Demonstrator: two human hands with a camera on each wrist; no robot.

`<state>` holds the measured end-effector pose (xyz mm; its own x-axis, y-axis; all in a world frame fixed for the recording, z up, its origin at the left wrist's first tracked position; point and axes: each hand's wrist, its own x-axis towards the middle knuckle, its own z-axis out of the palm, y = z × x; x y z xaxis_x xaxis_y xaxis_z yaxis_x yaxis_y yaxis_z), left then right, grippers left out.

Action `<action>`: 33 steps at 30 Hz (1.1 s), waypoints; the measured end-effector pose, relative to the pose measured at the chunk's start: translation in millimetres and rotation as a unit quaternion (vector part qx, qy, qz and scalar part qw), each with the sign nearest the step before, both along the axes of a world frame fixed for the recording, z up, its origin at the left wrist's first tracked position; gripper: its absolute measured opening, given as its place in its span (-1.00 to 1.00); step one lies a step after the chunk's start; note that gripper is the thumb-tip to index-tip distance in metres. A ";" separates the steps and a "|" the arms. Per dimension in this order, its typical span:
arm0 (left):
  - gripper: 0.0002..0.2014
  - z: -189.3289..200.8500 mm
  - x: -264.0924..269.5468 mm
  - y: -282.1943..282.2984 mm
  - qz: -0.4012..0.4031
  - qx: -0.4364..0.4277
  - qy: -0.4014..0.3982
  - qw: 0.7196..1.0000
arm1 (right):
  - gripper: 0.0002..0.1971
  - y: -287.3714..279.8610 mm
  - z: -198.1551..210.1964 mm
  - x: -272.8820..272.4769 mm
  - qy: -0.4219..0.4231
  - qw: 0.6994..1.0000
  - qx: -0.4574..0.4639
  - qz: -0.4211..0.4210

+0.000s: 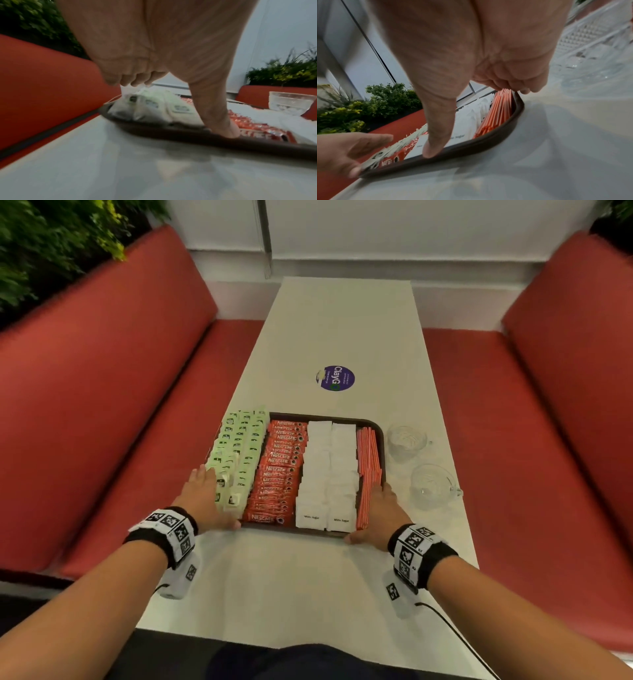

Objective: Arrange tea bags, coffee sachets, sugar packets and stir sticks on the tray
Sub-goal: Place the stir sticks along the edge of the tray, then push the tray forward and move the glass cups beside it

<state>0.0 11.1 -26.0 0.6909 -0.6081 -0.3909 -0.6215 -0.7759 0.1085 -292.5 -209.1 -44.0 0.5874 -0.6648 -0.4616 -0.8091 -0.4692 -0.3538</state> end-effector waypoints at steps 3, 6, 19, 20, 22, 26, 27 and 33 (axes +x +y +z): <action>0.48 -13.2 9.9 16.2 0.001 0.008 0.049 0.999 | 0.53 4.5 -2.3 6.9 0.014 1.000 0.011 -0.020; 0.43 -19.2 19.3 18.2 -0.007 -0.021 0.068 0.997 | 0.51 1.8 -0.6 13.6 0.024 0.999 0.011 -0.033; 0.43 -12.0 78.6 -53.3 -0.009 -0.021 0.079 0.997 | 0.40 -60.6 16.2 86.3 0.088 0.996 -0.019 -0.017; 0.43 -11.0 81.1 -57.2 -0.008 -0.024 0.081 0.996 | 0.40 -63.9 16.6 91.0 0.097 0.995 -0.025 -0.017; 0.42 -9.2 85.2 -64.4 -0.005 -0.028 0.079 0.996 | 0.40 -69.6 18.5 98.1 0.105 0.994 -0.033 -0.020; 0.43 -8.2 90.6 -73.4 0.003 -0.031 0.081 0.996 | 0.39 -79.2 17.4 102.7 0.089 0.995 -0.037 -0.027; 0.43 -8.0 91.1 -74.3 0.003 -0.033 0.082 0.996 | 0.39 -80.1 16.3 103.0 0.089 0.995 -0.035 -0.028; 0.52 -11.9 95.0 -71.2 0.012 -0.072 0.095 0.993 | 0.42 -73.0 18.4 102.9 0.070 0.996 -0.038 -0.050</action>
<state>95.1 -60.1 -38.0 0.6280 -0.6512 -0.4261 -0.5605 -0.7583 0.3328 -189.6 -282.2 -25.6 0.4503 -0.7526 -0.4804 -0.8918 -0.4057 -0.2003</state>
